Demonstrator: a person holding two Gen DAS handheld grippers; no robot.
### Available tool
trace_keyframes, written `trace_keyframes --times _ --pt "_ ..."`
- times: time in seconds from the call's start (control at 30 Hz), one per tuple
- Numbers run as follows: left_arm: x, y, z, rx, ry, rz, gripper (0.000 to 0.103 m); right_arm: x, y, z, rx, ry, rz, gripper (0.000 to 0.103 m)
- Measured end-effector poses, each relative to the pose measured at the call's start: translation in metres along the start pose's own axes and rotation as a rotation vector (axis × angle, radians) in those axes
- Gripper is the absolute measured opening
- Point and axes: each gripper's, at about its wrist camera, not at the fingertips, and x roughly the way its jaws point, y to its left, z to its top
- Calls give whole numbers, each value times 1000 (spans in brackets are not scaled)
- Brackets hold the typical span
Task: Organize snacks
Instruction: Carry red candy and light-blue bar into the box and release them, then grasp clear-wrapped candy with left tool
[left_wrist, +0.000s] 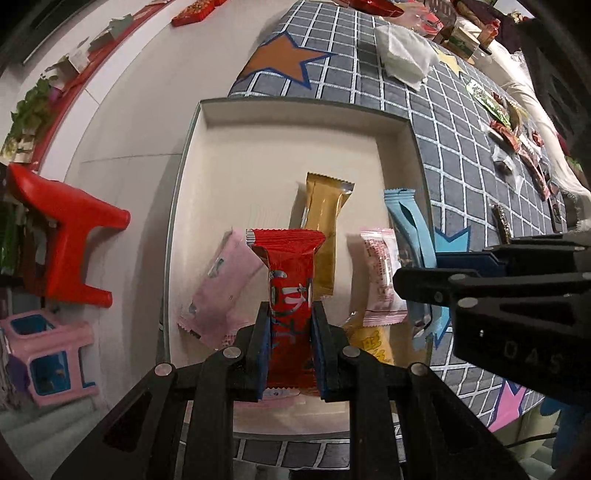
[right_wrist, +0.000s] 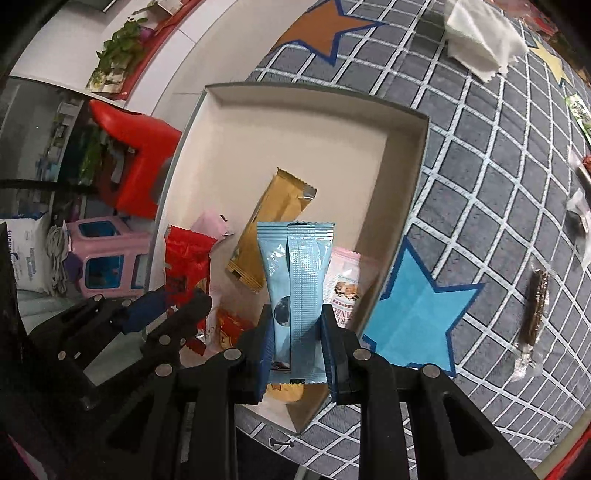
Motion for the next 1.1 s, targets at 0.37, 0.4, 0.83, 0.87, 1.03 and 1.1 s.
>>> trace_keyframes --times 0.37,0.4,0.83,0.87,1.03,1.1 --pt "2 -4 -2 7 0 37 63 8 -4 2 33 40 7 26" --pt "1 -4 -1 8 -2 37 67 8 -5 2 36 41 9 27" --pt "-5 -25 5 42 -9 47 77 -10 -42 -14 110 12 -44 103" --pt "-6 -27 5 47 -11 45 77 -11 -49 -18 123 15 -50 103" --pt "-8 -45 9 90 -12 33 77 -14 -91 -41 218 26 -83 103" --pt "-8 -55 11 112 -11 28 77 -14 -111 -52 268 31 -94 103"
